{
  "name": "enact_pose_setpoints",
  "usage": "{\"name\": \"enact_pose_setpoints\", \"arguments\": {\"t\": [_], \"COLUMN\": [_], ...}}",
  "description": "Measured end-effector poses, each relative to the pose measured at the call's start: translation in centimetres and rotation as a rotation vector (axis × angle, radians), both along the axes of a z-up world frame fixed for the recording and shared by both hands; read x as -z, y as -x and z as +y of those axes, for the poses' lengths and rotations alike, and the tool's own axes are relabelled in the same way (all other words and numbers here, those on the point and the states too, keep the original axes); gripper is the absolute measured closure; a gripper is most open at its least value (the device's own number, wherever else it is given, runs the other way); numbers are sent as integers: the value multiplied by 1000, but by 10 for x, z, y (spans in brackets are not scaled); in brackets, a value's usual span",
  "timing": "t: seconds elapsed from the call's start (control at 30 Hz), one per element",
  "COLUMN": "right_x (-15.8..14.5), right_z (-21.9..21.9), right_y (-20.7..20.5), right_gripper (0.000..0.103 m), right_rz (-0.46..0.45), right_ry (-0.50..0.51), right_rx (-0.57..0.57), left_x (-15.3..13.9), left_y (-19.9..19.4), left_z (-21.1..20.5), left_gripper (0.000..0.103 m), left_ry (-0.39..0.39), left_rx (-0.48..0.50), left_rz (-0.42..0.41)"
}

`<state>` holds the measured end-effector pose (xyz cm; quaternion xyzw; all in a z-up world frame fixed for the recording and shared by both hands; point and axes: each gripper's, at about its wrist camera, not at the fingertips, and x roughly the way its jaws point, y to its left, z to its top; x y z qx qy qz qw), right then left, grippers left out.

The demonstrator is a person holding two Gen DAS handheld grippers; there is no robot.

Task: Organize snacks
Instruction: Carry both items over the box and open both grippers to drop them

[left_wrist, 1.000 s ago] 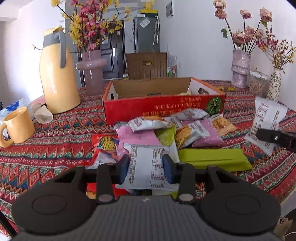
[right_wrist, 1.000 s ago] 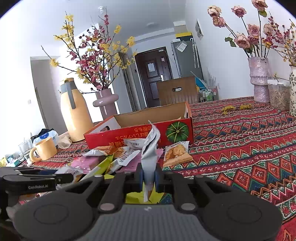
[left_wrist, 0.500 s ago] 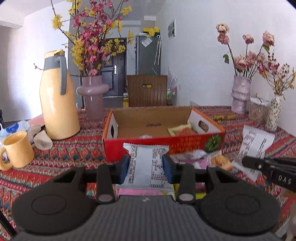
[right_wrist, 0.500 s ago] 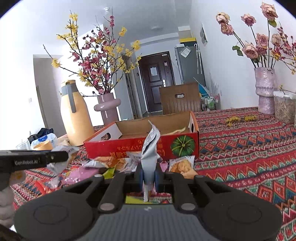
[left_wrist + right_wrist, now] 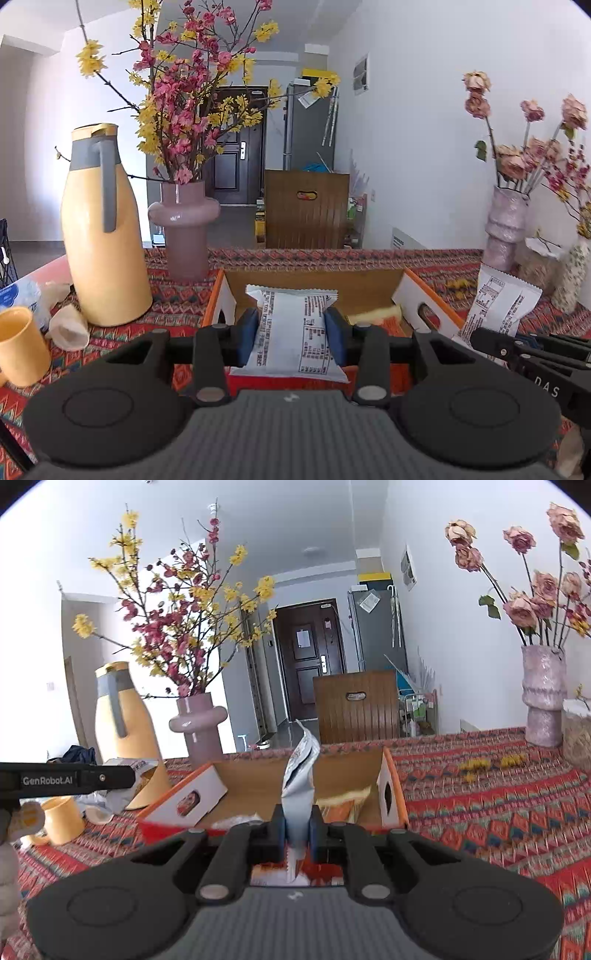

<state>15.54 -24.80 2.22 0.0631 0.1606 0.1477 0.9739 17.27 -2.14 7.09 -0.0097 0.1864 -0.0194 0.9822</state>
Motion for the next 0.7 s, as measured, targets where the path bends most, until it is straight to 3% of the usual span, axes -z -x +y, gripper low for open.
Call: {"name": "enact_pose_setpoints", "arguments": {"t": [0.23, 0.4, 0.7], "right_x": [-15, 0, 23], "right_z": [15, 24, 29], "right_y": [-66, -111, -124], "right_gripper": [92, 92, 91], "right_rz": [16, 79, 122], "right_ry": [43, 43, 73], "right_rx": [21, 64, 69], "left_x": [5, 27, 46], "left_y": [-58, -89, -97], "left_z": [1, 8, 18], "left_gripper": [63, 63, 62], "left_ry": [3, 12, 50], "left_rx": [-54, -95, -82], "left_rz": [45, 107, 132]}}
